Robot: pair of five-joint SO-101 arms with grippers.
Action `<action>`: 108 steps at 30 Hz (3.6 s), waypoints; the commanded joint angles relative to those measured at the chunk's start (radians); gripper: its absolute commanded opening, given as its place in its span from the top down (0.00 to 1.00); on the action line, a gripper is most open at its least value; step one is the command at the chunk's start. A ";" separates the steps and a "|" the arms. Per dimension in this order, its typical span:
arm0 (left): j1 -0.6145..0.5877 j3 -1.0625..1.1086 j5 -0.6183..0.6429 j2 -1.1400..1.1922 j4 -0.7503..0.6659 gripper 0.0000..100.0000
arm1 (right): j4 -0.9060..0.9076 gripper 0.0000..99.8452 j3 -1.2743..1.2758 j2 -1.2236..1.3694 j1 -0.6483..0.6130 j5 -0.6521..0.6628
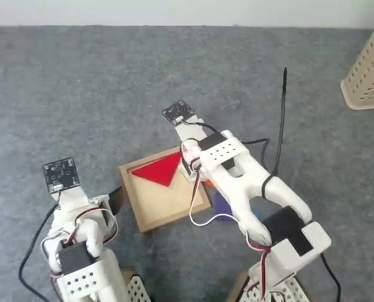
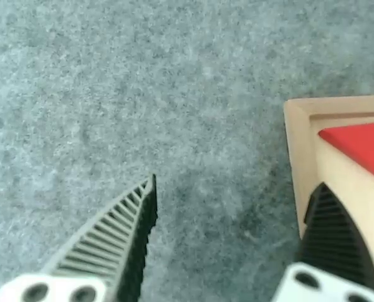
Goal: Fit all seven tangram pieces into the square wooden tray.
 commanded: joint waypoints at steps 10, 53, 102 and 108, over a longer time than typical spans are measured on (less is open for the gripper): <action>-0.005 -0.013 -0.002 -0.014 0.006 0.65 | -0.024 0.92 -0.023 0.038 -0.004 -0.003; -0.005 -0.013 -0.002 -0.014 0.006 0.65 | 0.312 0.71 -0.612 0.317 0.289 -0.687; -0.005 -0.013 -0.002 -0.014 0.006 0.65 | 0.567 0.71 -0.933 0.605 0.223 -0.913; -0.005 -0.013 -0.002 -0.014 0.006 0.65 | 0.605 0.58 -0.934 0.605 0.186 -0.916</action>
